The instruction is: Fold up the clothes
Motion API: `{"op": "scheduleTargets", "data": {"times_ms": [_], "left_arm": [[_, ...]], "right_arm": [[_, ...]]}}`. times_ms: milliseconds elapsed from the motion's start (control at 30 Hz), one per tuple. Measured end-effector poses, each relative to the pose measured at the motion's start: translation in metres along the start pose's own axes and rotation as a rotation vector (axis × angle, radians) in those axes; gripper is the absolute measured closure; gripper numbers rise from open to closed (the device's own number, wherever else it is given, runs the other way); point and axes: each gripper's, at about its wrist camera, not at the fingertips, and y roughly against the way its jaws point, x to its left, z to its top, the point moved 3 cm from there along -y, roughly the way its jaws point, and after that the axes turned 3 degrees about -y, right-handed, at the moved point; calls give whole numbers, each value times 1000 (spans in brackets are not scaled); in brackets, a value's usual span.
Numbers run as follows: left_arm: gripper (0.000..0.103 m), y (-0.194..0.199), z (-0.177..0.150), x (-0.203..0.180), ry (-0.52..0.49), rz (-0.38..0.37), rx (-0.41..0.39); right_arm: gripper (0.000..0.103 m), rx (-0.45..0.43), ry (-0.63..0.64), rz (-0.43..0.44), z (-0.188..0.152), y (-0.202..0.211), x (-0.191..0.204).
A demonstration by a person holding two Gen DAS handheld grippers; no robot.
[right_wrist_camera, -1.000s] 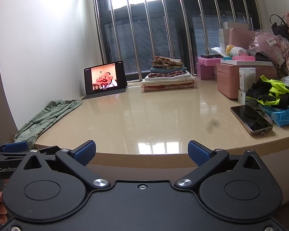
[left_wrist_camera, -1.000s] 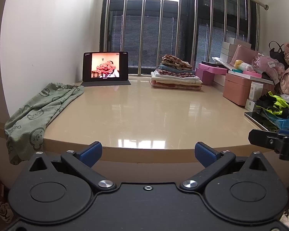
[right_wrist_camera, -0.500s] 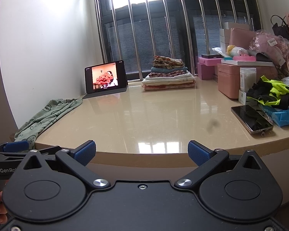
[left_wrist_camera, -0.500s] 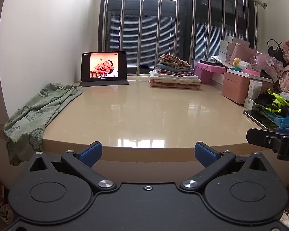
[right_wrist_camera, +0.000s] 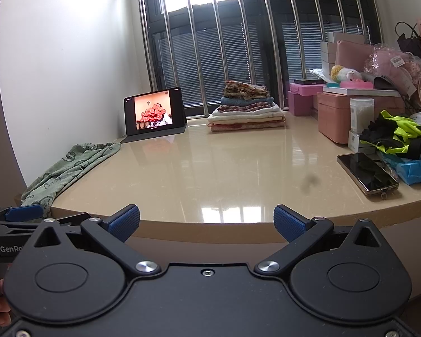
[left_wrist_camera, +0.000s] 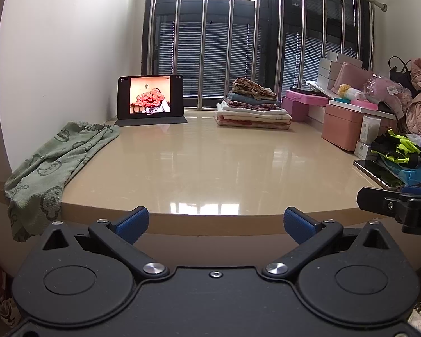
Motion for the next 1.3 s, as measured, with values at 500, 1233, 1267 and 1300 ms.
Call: {"op": "scheduleTargets", "data": {"times_ms": [500, 1233, 1267, 1300], "left_arm": [[0, 2, 0, 0, 2, -3, -9], [0, 2, 1, -1, 6, 5, 1], [0, 2, 1, -1, 7, 5, 1], [0, 2, 1, -1, 7, 4, 0]], "right_arm": [[0, 4, 0, 2, -1, -1, 0], [0, 7, -3, 3, -1, -1, -1], [0, 7, -3, 3, -1, -1, -1], [0, 7, -3, 3, -1, -1, -1]]}}
